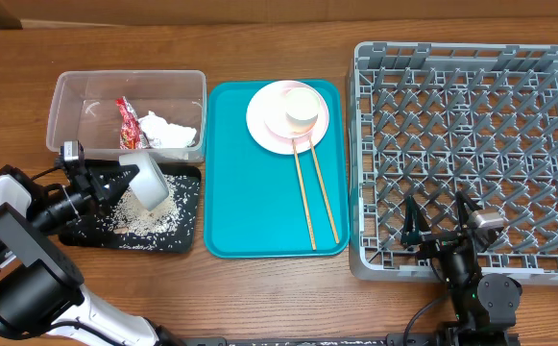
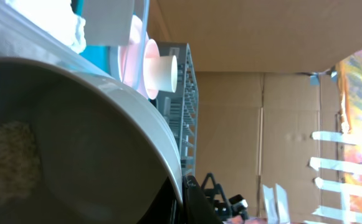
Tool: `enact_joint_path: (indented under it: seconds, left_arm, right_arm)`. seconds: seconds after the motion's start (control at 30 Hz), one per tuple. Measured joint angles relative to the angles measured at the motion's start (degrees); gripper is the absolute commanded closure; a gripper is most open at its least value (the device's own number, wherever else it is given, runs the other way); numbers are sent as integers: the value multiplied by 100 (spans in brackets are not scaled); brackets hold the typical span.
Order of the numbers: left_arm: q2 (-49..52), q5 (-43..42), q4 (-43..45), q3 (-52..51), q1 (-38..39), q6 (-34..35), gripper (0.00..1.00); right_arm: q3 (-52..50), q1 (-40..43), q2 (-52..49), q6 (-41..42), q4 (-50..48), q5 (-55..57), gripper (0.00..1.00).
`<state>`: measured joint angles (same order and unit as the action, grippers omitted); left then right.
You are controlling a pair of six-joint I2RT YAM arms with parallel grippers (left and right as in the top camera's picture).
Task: Sort waste into correct bins and load items into the dishwasher
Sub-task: 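Tilt the bowl with the left gripper to dump rice onto the black tray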
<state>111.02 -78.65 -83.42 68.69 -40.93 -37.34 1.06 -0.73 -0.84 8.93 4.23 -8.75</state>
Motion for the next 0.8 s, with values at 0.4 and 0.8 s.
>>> enact_joint_path:
  seconds: [0.4, 0.8]
  left_arm:
    - [0, -140, -796, 9, -138, -782, 96]
    - [0, -42, -955, 11, -258, -1003, 93]
  right_arm:
    - [0, 0, 0, -4, 2, 2, 0]
    - [0, -2, 0, -2, 2, 2, 0]
